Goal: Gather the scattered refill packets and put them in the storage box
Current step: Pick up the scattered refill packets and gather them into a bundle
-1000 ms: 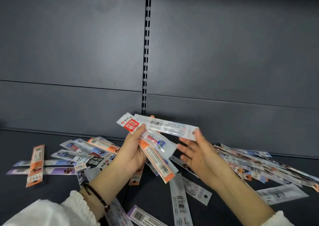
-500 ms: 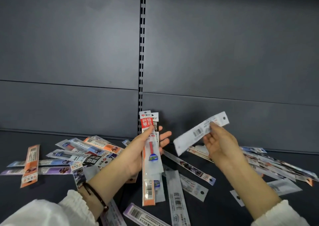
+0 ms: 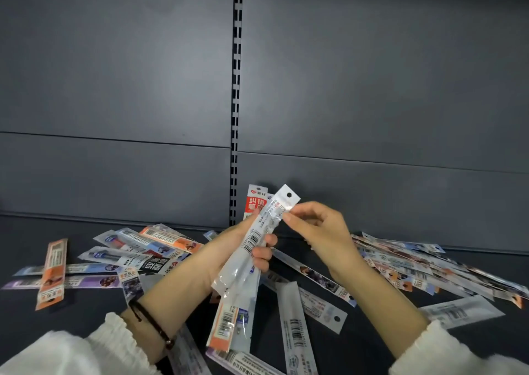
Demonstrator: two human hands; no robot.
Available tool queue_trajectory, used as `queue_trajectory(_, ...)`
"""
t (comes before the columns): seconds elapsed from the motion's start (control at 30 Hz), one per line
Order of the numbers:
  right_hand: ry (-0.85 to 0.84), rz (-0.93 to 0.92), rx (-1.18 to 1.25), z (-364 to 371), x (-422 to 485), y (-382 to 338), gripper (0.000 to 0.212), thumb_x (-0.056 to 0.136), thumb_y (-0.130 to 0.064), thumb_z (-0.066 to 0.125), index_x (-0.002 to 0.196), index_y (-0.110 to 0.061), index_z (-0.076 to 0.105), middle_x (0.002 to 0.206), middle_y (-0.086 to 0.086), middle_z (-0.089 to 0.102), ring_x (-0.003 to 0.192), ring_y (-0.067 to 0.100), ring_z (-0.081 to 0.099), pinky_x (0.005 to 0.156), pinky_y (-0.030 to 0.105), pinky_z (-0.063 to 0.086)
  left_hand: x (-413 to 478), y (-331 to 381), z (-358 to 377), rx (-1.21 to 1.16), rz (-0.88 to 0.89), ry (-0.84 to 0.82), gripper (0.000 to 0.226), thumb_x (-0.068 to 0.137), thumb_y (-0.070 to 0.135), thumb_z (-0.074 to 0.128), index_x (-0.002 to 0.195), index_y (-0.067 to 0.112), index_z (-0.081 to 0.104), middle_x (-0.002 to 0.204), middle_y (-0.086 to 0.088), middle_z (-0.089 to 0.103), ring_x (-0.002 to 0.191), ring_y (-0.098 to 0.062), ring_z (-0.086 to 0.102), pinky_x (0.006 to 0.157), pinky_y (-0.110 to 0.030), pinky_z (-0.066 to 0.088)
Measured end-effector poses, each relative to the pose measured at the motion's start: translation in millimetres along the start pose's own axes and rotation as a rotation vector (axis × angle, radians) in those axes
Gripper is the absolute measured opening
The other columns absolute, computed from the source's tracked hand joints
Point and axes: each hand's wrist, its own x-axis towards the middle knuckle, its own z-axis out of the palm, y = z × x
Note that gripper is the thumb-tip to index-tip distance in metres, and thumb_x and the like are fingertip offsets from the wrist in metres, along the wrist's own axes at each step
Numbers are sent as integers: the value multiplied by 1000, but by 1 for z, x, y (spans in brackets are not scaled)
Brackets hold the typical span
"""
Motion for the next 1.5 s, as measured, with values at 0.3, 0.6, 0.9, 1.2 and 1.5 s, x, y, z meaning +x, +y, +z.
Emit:
queue_trajectory(0.3, -394, 188, -752, -38, 4, 34, 28, 70, -37, 81, 93, -25, 71, 93, -8, 68, 84, 5, 64, 73, 22, 53, -6, -2, -10, 25, 153, 37, 56, 60, 36, 86, 101, 13, 55, 54, 1, 46, 35, -8, 41, 33, -20, 38)
queue_trajectory(0.6, -299, 163, -752, -35, 7, 32, 5, 73, -25, 76, 77, -27, 77, 79, -13, 72, 77, 4, 67, 76, 32, 57, -14, -6, -10, -71, 324, 145, 26, 86, 22, 56, 108, 9, 57, 67, -2, 53, 43, -10, 45, 42, -22, 44)
queue_trajectory(0.9, -315, 258, 15, -13, -10, -2, 11, 75, -12, 78, 85, -15, 75, 73, -2, 71, 63, 4, 62, 53, 16, 44, -12, -18, 8, 103, 412, 303, 55, 67, 40, 74, 110, 11, 55, 61, 4, 45, 46, -8, 40, 43, -20, 38)
queue_trajectory(1.2, -376, 195, -52, -4, -18, -8, 14, 79, -23, 76, 92, -18, 73, 79, -6, 72, 68, 3, 64, 60, 18, 49, -15, -14, 8, 188, 451, 487, 42, 83, 30, 64, 119, 9, 60, 59, -4, 49, 52, -16, 49, 59, -30, 48)
queue_trajectory(1.5, -216, 418, 255, -9, -10, 2, 14, 79, -19, 75, 91, -13, 70, 73, 0, 69, 61, 9, 63, 57, 22, 46, -16, -8, -2, -83, 522, 430, 19, 83, 31, 68, 100, 22, 65, 70, -2, 60, 63, -15, 57, 79, -35, 50)
